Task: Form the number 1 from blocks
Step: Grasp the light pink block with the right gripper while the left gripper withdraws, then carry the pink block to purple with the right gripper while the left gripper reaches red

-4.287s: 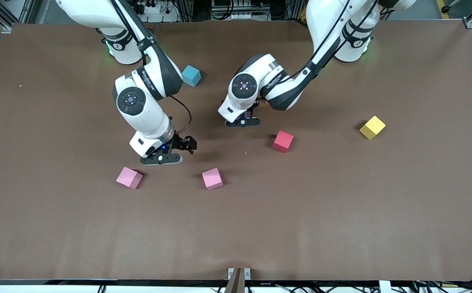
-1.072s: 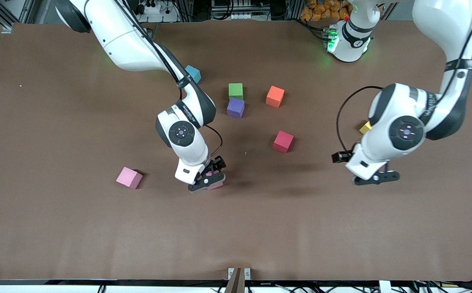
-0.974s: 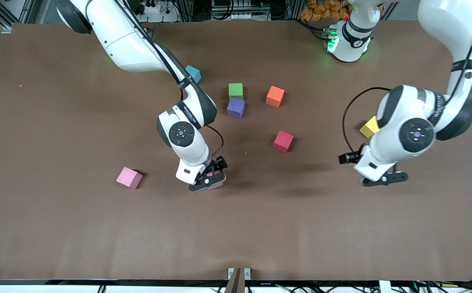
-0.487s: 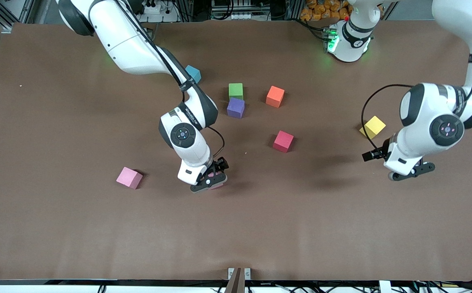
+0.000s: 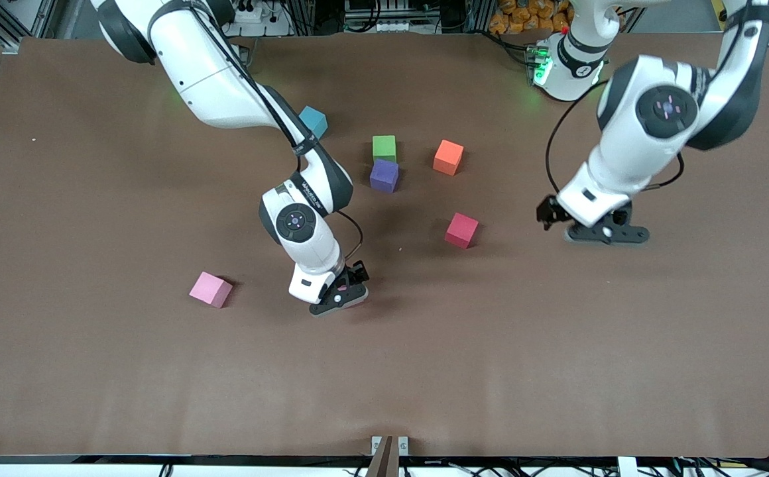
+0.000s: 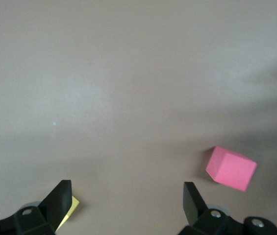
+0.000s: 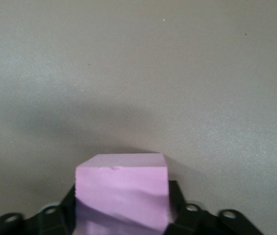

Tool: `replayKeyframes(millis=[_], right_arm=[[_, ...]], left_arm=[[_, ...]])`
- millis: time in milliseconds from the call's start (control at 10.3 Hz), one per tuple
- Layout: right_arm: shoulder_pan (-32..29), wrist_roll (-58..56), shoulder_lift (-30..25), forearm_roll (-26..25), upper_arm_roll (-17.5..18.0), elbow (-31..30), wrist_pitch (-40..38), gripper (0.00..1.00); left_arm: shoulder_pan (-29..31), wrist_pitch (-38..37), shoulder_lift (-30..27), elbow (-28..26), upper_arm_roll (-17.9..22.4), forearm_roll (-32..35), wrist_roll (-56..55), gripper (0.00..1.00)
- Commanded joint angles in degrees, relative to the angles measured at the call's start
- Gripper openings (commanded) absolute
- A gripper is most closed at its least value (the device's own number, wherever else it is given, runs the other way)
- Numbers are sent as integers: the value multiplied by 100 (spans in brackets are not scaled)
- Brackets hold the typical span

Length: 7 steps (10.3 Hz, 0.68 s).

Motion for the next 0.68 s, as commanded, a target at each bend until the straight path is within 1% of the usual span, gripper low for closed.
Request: replayKeyframes(millis=[0, 97, 195, 292, 390, 487, 585], right_arm=[[31, 14, -134, 16, 27, -100, -12, 0], [58, 67, -300, 68, 27, -248, -82, 0], [67, 233, -485, 95, 36, -476, -118, 0], [145, 696, -686, 95, 44, -713, -153, 0], [294, 1196, -923, 95, 44, -915, -318, 0], [382, 1671, -1117, 95, 44, -1030, -668, 0], [436, 1893, -1267, 95, 71, -1153, -924, 0]], left_arm=[[-291, -156, -184, -162, 109, -107, 399, 100], [-336, -314, -219, -179, 83, -116, 504, 100], [-501, -333, -202, -249, 65, -273, 879, 100], [-529, -377, -211, -398, 74, -675, 1144, 100], [-477, -378, -176, -417, 74, -739, 1172, 100], [-451, -491, -89, -347, 65, -740, 1216, 100], [-520, -518, -62, -294, 74, -749, 1182, 100]])
